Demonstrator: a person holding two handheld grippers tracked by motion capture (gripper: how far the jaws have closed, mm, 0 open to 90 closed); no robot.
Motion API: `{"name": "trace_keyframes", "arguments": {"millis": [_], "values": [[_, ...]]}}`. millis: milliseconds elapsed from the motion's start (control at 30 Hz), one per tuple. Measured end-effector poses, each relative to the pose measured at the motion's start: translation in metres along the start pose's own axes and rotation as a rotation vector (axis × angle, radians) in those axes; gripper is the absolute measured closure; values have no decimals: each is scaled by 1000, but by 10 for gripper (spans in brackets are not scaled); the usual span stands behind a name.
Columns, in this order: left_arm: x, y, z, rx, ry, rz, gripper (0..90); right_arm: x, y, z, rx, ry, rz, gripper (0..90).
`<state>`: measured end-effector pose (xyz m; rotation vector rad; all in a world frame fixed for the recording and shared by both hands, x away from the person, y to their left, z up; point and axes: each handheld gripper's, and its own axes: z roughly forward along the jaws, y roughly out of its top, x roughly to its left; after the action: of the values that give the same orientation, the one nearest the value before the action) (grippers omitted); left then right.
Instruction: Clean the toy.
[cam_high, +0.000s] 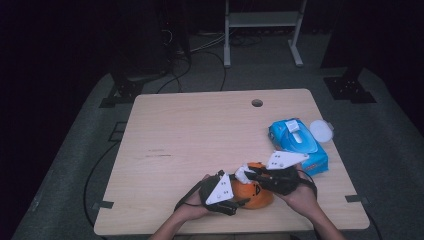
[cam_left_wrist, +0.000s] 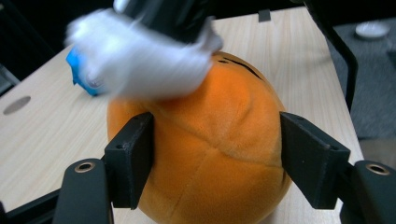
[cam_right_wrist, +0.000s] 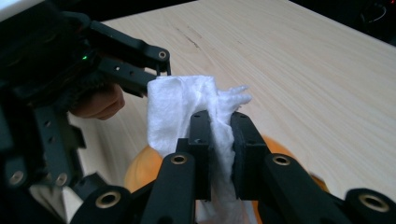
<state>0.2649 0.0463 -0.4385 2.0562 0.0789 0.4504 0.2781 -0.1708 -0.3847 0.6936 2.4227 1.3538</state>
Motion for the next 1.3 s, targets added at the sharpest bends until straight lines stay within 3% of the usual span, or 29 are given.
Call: {"name": "trace_keyframes", "arguments": {"millis": [67, 267, 333, 433, 567, 633, 700, 767, 867, 1000, 1167, 1233, 1300], "values": [[2, -1, -1, -5, -1, -14, 307, -2, 1, 3, 10, -38, -7, 789], [7, -5, -1, -14, -6, -61, 302, -34, -18, -4, 37, -133, 86, 792], [9, -7, -1, -18, -6, -82, 298, -38, -22, -10, 31, -123, 113, 797], [13, -9, 0, -12, 24, -135, 288, -32, -20, -16, 22, -83, 112, 801], [20, -13, 1, -20, 40, -218, 282, -14, -9, -20, 18, -50, 52, 800], [20, -13, 1, -23, 41, -214, 257, -11, -10, -15, 38, -72, 28, 800], [20, -14, 1, -24, 28, -222, 210, -15, -13, -11, 45, -75, 49, 798], [20, -14, 1, -23, 25, -215, 214, -19, -15, -8, 47, -64, 61, 783], [17, -12, 2, -26, 23, -184, 226, -17, -13, -8, 50, -60, 31, 752], [14, -10, 3, -19, 22, -141, 237, -17, -10, -7, 41, -15, 26, 675], [11, -9, 3, -11, 16, -115, 242, -16, -7, -2, 43, 48, 29, 599], [11, -9, 3, -2, 10, -107, 240, -16, -8, 1, 37, 63, 46, 600], [13, -11, 3, -3, 1, -129, 231, -14, -11, 4, 22, 49, 65, 693]]}}
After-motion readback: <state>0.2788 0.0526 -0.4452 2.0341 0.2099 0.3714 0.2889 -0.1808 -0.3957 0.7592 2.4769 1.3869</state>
